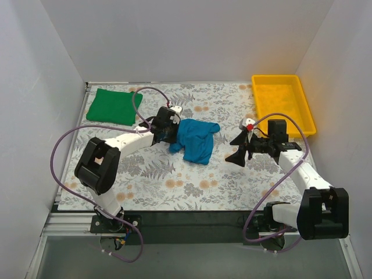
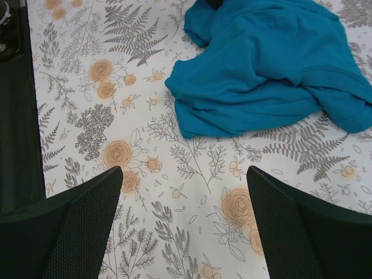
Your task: Fold and stack the t-shirts
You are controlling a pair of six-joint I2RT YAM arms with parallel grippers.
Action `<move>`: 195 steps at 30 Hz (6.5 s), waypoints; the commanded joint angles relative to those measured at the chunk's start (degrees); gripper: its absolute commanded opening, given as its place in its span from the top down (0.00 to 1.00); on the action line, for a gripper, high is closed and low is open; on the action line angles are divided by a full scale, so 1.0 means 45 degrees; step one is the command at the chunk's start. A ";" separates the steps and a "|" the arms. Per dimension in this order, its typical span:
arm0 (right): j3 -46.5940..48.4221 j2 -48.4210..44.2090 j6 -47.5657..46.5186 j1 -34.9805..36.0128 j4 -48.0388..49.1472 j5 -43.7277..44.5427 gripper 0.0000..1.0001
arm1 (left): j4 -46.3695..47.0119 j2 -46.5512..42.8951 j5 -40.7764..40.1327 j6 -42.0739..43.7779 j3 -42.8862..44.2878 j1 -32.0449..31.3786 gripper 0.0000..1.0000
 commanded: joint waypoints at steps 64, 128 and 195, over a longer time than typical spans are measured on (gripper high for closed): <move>0.9735 0.7977 0.3897 0.5793 -0.3212 0.5133 0.35 | 0.0218 -0.6535 0.1329 -0.1191 -0.2428 -0.0026 1.00; 1.0501 0.0424 0.2530 -0.3953 -0.2452 0.0204 0.99 | 0.0491 -1.1849 -0.2213 0.0471 -0.1531 0.0638 1.00; 0.1475 0.0344 -0.0263 -0.5652 -0.4874 0.2207 0.41 | -0.4548 0.4871 0.3696 0.1524 0.7572 -0.3971 0.44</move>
